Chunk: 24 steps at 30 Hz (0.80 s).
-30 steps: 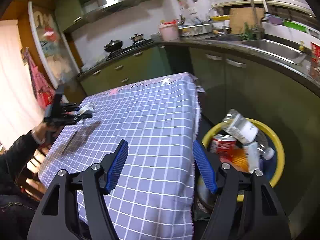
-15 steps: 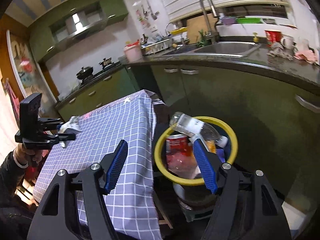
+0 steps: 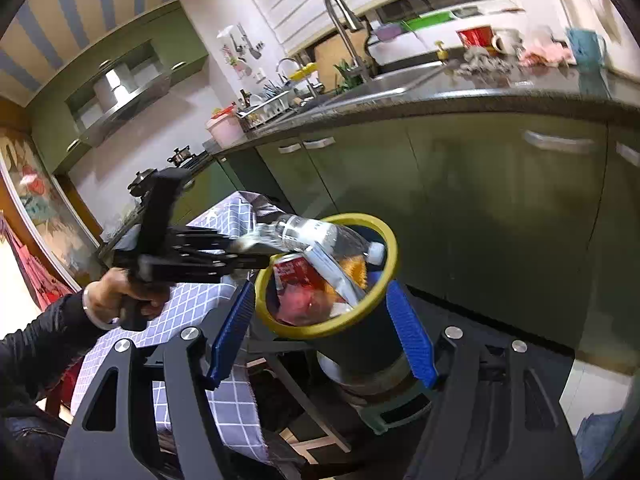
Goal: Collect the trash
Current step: 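Carry the wrapper over the bin and release it with the left gripper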
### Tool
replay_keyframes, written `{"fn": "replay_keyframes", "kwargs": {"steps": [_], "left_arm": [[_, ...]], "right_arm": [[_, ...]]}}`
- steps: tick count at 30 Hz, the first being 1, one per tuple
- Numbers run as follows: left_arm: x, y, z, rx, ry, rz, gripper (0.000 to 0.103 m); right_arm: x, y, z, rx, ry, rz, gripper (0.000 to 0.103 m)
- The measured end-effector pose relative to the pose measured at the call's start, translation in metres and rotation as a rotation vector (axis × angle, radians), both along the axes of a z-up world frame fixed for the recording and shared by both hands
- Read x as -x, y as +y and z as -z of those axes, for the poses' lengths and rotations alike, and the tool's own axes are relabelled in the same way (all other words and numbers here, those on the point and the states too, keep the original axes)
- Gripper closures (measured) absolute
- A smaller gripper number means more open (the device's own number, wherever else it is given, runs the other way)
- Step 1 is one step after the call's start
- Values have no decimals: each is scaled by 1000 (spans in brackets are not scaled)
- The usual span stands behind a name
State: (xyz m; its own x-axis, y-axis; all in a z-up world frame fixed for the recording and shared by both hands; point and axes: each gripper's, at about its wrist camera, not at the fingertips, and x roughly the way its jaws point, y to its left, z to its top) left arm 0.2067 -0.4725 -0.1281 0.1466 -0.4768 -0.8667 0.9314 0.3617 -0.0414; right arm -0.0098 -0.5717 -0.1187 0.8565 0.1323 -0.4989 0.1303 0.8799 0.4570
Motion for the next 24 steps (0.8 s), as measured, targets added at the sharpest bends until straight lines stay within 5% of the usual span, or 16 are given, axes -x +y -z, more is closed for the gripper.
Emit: {"fn": "replay_keyframes", "kwargs": {"steps": [11,13,20,24], "left_arm": [[-3,-65,41,-64,-32,37,68],[-5,-69,46,-69,-12,37,60],[-3,-57,46,-74,-14,26,42],[-6,-17,19,-15,-15,-42,35]], "right_arm": [[-8,-11,25,-55,21,-9,35],[-10,-9,26,-58,22,-14,35],[-18,2,22,-56,20,-32,35],[-20,4,20,-55,15,-36,30]]}}
